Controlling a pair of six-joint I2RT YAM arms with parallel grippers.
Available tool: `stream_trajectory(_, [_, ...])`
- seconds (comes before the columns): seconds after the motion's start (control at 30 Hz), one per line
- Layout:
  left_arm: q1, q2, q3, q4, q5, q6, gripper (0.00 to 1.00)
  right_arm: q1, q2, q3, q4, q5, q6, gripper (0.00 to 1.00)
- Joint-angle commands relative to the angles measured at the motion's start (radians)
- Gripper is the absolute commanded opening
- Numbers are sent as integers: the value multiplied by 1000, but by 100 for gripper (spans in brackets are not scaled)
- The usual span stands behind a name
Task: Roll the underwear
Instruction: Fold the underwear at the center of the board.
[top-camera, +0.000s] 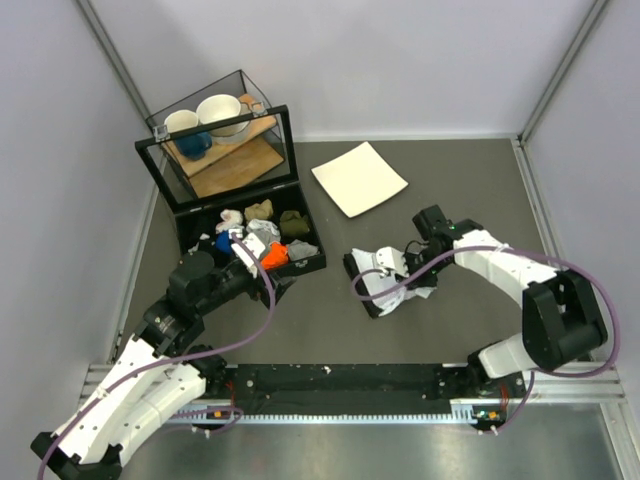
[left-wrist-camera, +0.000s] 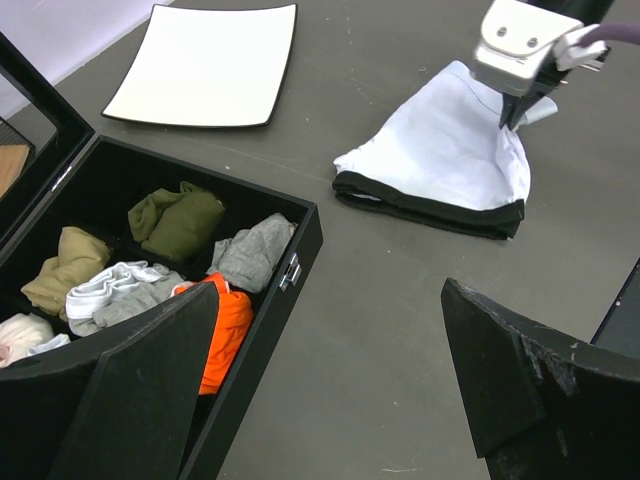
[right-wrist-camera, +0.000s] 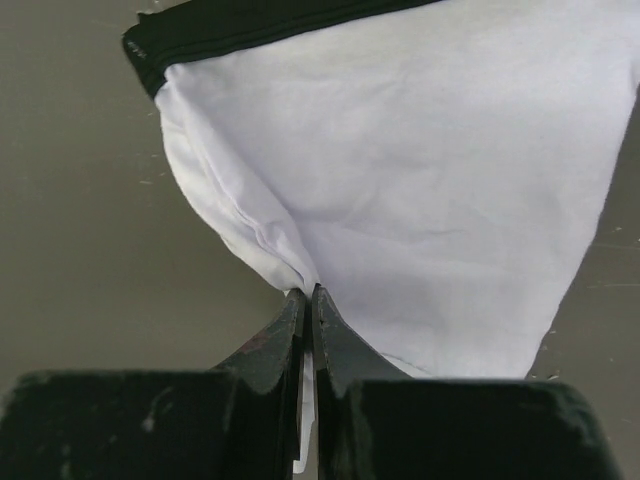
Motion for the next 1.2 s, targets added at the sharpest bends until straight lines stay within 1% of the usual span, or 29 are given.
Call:
stream_trajectory(0.0, [2, -16, -2, 32, 10, 8, 99, -2, 73, 107, -18, -1, 63, 0])
stream_trajectory(0.27, [2, -14, -3, 32, 16, 10, 99, -51, 201, 248, -15, 15, 131, 0])
stream_trajectory(0.43, [2, -14, -5, 34, 18, 11, 99, -78, 282, 312, 24, 35, 191, 0])
stream_trajectory(0.67, [2, -11, -6, 35, 19, 13, 99, -94, 340, 345, 85, 105, 301, 0])
stream_trajectory(0.87, [2, -11, -8, 35, 24, 11, 99, -105, 354, 349, 117, 166, 379, 0])
stream_trajectory(0.97, [2, -11, -8, 37, 28, 11, 99, -106, 360, 357, 120, 185, 413, 6])
stream_trajectory(1.0, [2, -11, -8, 37, 28, 13, 99, -106, 359, 358, 125, 186, 422, 11])
stream_trajectory(1.1, [2, -8, -8, 38, 28, 13, 99, -106, 341, 372, 130, 194, 462, 19])
stream_trajectory(1.17, [2, -8, -8, 38, 28, 13, 99, -106, 324, 384, 134, 200, 484, 21])
